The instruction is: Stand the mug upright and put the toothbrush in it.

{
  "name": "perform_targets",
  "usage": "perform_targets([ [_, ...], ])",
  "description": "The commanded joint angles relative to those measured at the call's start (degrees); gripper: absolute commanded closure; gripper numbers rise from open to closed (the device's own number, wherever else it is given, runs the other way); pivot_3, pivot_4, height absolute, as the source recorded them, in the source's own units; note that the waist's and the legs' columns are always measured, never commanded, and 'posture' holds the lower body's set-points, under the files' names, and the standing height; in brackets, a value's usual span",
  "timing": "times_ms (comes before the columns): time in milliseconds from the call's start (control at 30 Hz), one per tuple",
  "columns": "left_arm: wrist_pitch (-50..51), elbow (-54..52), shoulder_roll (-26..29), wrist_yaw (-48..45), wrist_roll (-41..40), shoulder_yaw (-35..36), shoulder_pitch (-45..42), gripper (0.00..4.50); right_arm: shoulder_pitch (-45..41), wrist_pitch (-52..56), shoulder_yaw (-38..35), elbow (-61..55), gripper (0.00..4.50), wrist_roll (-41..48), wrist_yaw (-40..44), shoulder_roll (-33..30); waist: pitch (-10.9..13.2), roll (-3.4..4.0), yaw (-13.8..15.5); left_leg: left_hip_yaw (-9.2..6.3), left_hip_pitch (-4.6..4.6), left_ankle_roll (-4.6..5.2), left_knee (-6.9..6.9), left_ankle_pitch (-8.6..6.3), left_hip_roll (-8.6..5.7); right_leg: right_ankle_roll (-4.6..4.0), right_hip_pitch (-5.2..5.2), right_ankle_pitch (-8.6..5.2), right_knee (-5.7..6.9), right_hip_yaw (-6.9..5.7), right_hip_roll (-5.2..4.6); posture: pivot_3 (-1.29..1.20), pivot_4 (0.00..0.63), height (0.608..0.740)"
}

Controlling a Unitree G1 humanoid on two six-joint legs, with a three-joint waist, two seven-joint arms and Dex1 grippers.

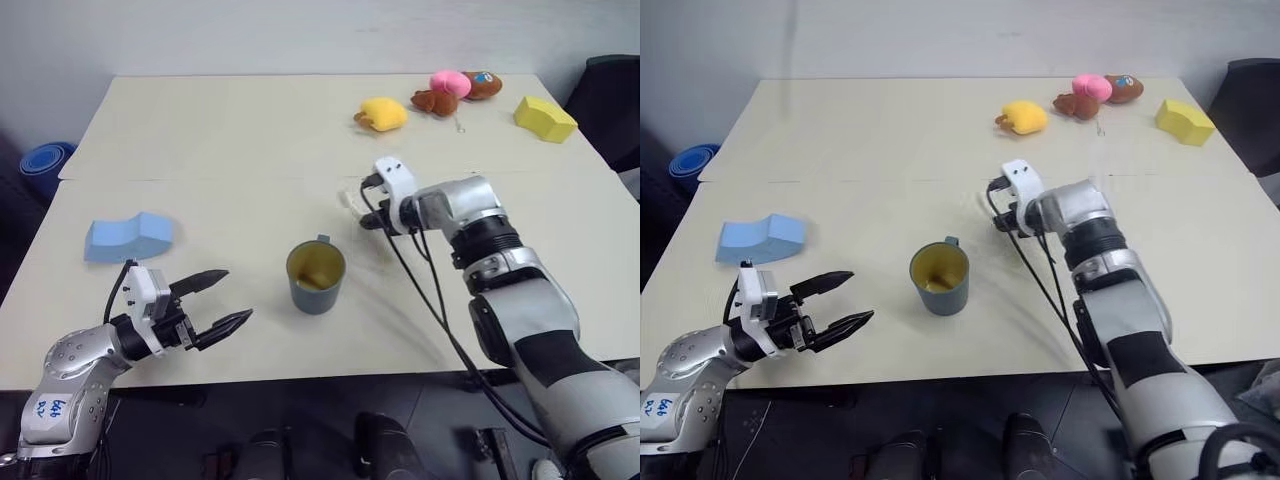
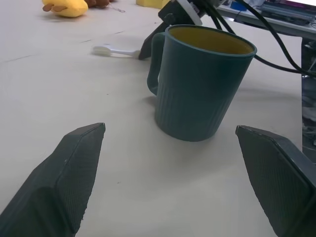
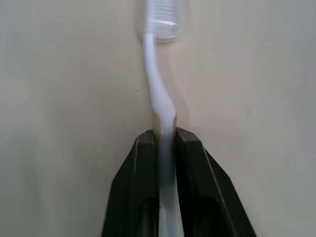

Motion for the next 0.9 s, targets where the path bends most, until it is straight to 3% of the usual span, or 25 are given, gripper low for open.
perform_targets([
  [33, -1.3, -1.3, 0.2, 0.3, 0.2, 0.7, 0.1, 0.0, 3.1, -0.7, -4.6, -6.4, 4.44, 3.7, 6.6, -4.4, 0.0, 0.0, 0.1, 0.0, -0.01, 0.0, 0.0, 0.0, 0.0, 0.0, 0.0, 0.0, -0.02, -0.01, 0.0, 0.0, 0.15, 0.74],
  [100, -1.3, -1.4, 0.0, 0.6, -0.1, 0.9, 0.1, 0.0, 6.1, -5.4, -7.4, -11.9, 4.44, 7.1, 12.5, -6.5, 0.0, 0.01, 0.3, 0.02, -0.04, 0.01, 0.0, 0.0, 0.0, 0.0, 0.0, 0.0, -0.07, -0.01, 0.01, 0.0, 0.15, 0.74],
  [233, -0.8, -1.3, -0.1, 1.1, -1.3, 1.7, -0.6, 0.0, 14.2, -17.8, -21.6, -28.5, 4.44, 21.6, 21.9, -4.5, 0.1, 0.14, 0.6, 0.16, -0.1, 0.0, -0.03, 0.0, 0.05, 0.01, -0.13, 0.0, -0.16, 0.01, 0.04, 0.0, 0.15, 0.74],
  [400, 0.5, -1.2, 0.2, 0.6, -2.6, 1.5, -1.8, 0.0, 20.6, -20.1, -29.0, -45.1, 4.44, 33.9, 16.8, 4.7, 0.1, 0.11, 0.9, 0.23, -0.05, -0.01, -0.02, 0.01, 0.1, 0.01, -0.14, 0.0, -0.07, 0.04, 0.05, 0.0, 0.15, 0.74],
  [467, 0.9, -1.5, 0.4, -0.2, -2.8, 0.5, -2.1, 0.0, 25.1, -20.6, -26.4, -52.9, 4.44, 35.9, 15.4, 9.0, 0.1, 0.11, 1.0, 0.17, -0.03, -0.02, -0.02, 0.0, 0.09, 0.01, -0.13, 0.0, 0.0, 0.03, 0.05, 0.0, 0.15, 0.74],
  [567, 2.0, -2.0, 1.1, -2.0, -3.3, -0.4, -2.2, 0.0, 32.2, -28.2, -18.6, -58.2, 4.44, 30.9, 17.3, 13.3, 0.1, 0.12, 1.0, 0.21, -0.02, -0.02, -0.02, 0.0, 0.04, 0.01, -0.14, 0.0, 0.0, 0.09, 0.04, 0.0, 0.15, 0.74],
  [800, 4.1, -2.0, 2.7, -3.8, -3.9, -0.7, -2.4, 0.0, 37.8, -39.5, -11.3, -54.5, 4.44, 25.8, 19.7, 16.9, 0.1, 0.13, 1.0, 0.2, 0.03, -0.02, 0.03, 0.0, 0.02, 0.01, -0.13, 0.0, 0.05, 0.13, 0.05, 0.0, 0.15, 0.74],
  [900, 3.0, -1.7, 3.0, -3.8, -2.6, -0.5, -2.3, 0.0, 39.9, -41.3, -9.1, -54.2, 3.5, 25.0, 23.1, 14.9, 0.1, 0.13, 0.9, 0.21, 0.05, -0.02, 0.0, 0.0, 0.02, 0.0, -0.13, 0.0, 0.05, 0.13, 0.05, 0.0, 0.15, 0.74],
])
